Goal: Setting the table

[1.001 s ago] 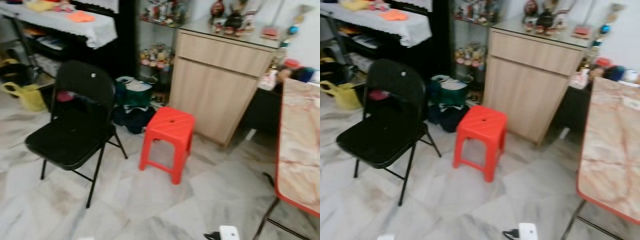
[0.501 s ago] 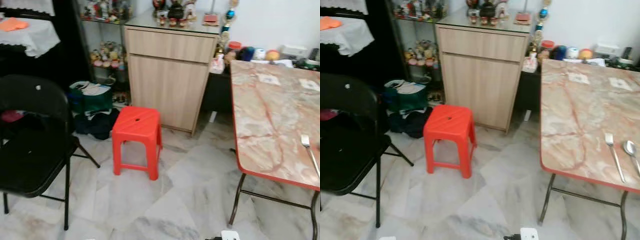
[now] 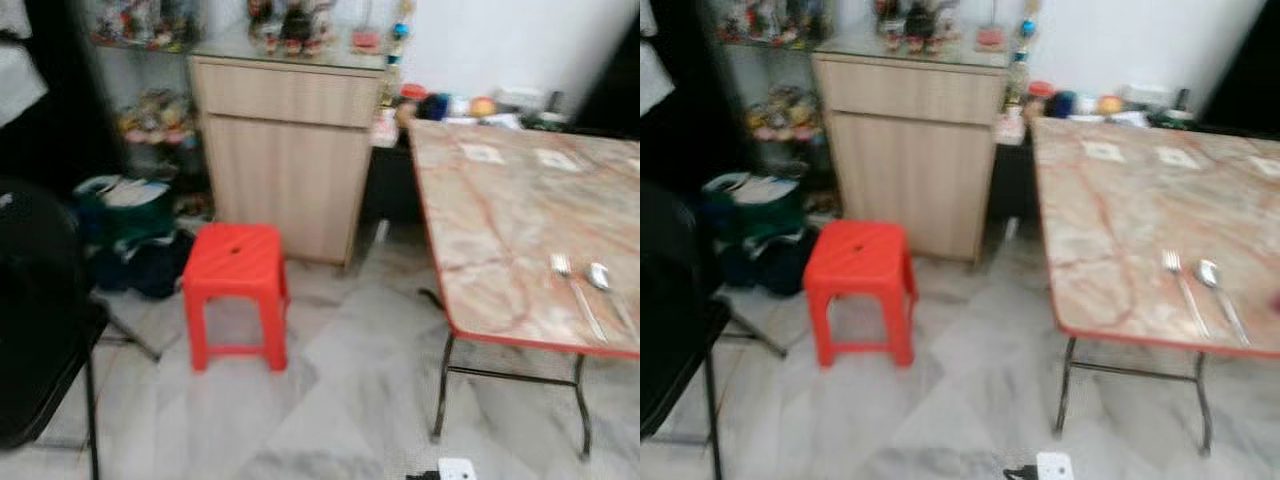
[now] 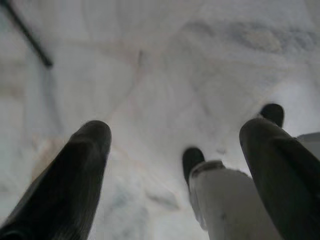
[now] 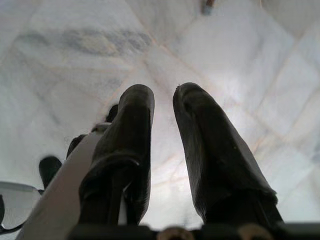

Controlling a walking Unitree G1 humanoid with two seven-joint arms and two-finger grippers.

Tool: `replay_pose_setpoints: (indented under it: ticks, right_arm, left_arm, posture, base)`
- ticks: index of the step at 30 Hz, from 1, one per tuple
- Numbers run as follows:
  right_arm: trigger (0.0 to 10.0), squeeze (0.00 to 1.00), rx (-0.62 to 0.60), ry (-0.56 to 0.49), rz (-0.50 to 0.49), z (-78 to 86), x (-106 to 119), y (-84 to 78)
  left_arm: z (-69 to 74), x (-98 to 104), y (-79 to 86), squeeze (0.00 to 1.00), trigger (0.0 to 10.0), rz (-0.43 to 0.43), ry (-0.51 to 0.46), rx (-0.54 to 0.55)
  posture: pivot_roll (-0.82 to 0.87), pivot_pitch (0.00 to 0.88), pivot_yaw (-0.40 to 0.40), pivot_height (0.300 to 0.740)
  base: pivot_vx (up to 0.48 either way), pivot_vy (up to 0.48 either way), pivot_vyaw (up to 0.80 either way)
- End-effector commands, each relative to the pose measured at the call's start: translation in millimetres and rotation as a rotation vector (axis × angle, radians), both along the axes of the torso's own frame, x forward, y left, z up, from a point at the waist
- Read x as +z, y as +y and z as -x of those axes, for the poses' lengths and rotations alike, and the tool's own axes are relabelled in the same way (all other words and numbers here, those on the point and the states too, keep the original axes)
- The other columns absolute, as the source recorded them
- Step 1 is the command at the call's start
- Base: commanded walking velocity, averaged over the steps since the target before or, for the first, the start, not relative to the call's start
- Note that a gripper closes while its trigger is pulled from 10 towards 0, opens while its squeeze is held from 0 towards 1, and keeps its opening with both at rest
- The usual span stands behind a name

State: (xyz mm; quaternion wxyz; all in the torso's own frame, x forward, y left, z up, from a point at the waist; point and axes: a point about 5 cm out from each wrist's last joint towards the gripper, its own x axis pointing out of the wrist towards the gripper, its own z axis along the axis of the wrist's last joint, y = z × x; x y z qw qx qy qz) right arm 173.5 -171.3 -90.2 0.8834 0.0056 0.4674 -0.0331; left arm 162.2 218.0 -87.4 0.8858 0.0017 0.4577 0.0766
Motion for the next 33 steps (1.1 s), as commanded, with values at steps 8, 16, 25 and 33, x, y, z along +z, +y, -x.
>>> replay_pose_setpoints:
  ticks: [8,16,25,33]
  right_arm:
    - [10.0,0.0,-0.118,0.063,-0.107,16.9,-2.1,-40.5]
    - [10.0,0.0,-0.114,0.056,-0.102,15.8,-1.5,-41.1]
    - [10.0,0.0,-0.115,0.053,-0.1,15.6,-1.3,-41.7]
    - [10.0,0.0,-0.089,0.062,-0.087,15.7,-1.5,-41.3]
  left_arm:
    - [-9.1,6.5,16.6,0.0,10.0,-0.024,0.051,-0.079]
    - [-8.9,6.8,18.5,0.0,10.0,-0.035,0.049,-0.076]
    - [-7.5,6.3,18.9,0.0,10.0,-0.04,0.054,-0.069]
    - [-3.8,4.8,19.3,0.0,10.0,-0.038,0.064,-0.07]
  posture:
    - [0.04,0.0,0.02,0.74]
    - [0.04,0.0,0.015,0.74]
    - [0.04,0.0,0.01,0.74]
    - [0.04,0.0,0.014,0.74]
  base:
    - [0.0,0.0,-0.66]
    - [0.0,0.0,0.0]
    - [0.0,-0.475,0.0]
    - [0.0,-0.48,0.0]
